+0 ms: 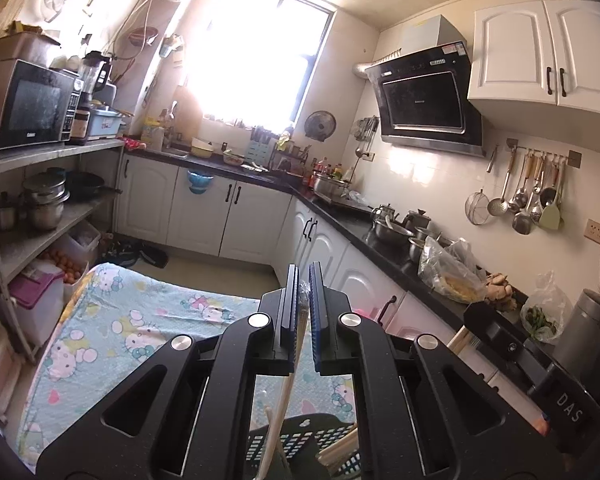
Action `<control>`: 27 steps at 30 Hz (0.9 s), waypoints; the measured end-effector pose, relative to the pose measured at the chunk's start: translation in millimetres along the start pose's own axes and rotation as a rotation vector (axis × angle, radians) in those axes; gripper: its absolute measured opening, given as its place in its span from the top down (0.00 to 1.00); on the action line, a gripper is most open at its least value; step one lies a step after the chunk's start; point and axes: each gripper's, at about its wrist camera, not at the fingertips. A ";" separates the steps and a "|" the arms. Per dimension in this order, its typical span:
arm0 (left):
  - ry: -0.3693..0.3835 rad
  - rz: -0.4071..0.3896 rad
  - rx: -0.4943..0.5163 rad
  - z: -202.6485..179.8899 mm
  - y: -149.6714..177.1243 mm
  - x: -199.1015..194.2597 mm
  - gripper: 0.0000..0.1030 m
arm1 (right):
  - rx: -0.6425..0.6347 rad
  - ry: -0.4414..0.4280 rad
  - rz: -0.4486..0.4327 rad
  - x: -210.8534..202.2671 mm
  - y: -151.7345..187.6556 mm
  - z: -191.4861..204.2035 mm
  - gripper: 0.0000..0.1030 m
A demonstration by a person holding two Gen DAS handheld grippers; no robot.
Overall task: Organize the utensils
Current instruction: 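Lower both held chopsticks into the caddy slots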
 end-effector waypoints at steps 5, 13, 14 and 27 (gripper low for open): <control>0.006 0.026 -0.013 7.8 14.2 11.0 0.97 | -0.009 0.018 0.035 15.3 14.6 -3.5 0.95; 0.019 0.050 -0.031 16.5 34.3 18.7 0.97 | -0.004 0.033 0.088 30.9 39.3 -11.2 0.95; 0.020 0.051 -0.033 16.5 36.2 18.4 0.97 | -0.009 0.038 0.090 31.8 42.0 -11.4 0.95; 0.060 0.088 -0.013 18.3 64.6 25.2 0.97 | -0.031 0.053 0.103 40.7 66.5 -9.9 0.95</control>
Point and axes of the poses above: each gripper's, at about its wrist camera, not at the fingertips, and x roughly the way its jaws point, z to its left, y to its underside, and after that the axes turned 10 degrees about -z, right-handed
